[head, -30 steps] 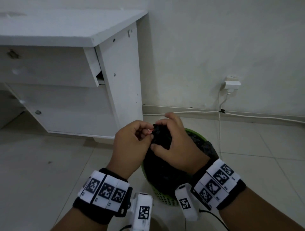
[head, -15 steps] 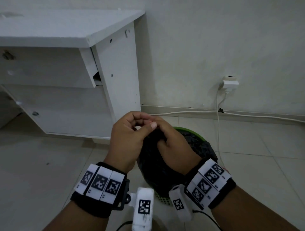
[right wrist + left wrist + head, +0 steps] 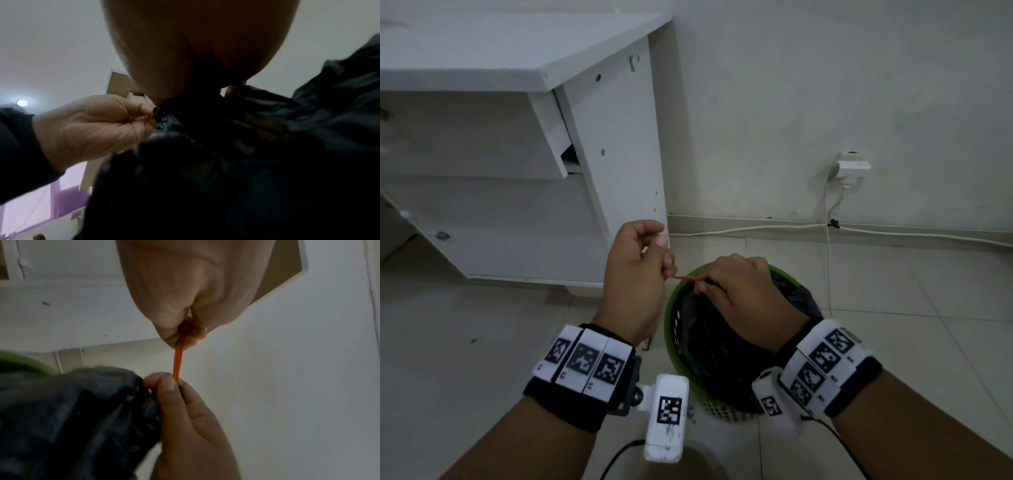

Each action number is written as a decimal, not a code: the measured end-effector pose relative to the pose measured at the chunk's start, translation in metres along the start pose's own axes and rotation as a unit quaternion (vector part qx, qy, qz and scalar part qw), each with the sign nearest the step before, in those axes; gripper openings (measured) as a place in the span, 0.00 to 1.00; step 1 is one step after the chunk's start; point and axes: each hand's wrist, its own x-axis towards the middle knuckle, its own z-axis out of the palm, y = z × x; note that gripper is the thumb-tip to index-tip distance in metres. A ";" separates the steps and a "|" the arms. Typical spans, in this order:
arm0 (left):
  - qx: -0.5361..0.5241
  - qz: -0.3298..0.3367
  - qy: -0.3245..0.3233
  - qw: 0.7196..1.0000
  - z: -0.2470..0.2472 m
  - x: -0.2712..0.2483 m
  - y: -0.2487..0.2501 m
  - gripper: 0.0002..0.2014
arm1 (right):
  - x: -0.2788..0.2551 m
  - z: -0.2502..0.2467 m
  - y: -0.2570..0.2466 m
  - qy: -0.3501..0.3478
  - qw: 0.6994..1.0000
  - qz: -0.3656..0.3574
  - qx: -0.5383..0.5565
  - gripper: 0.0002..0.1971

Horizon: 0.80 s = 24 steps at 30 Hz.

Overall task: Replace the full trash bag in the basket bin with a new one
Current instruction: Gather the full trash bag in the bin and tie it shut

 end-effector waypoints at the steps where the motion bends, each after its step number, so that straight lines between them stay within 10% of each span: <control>1: 0.084 0.028 -0.023 0.996 -0.003 0.000 -0.004 0.11 | -0.002 0.000 0.004 -0.010 1.000 -0.001 -0.028 0.17; 6: 0.469 0.199 -0.185 0.841 -0.017 -0.003 -0.012 0.06 | -0.013 0.003 0.033 0.012 0.995 -0.007 -0.097 0.19; 9: 0.559 0.220 -0.281 0.748 -0.018 -0.004 -0.022 0.19 | -0.017 0.000 0.044 -0.011 0.995 -0.021 -0.100 0.20; 15: 0.520 0.136 -0.267 0.800 -0.040 0.005 -0.040 0.20 | -0.038 -0.002 0.070 -0.085 0.992 0.007 -0.091 0.25; 24: 0.543 0.136 -0.258 0.787 -0.059 0.010 -0.060 0.23 | -0.049 0.001 0.078 -0.128 0.987 0.049 -0.081 0.26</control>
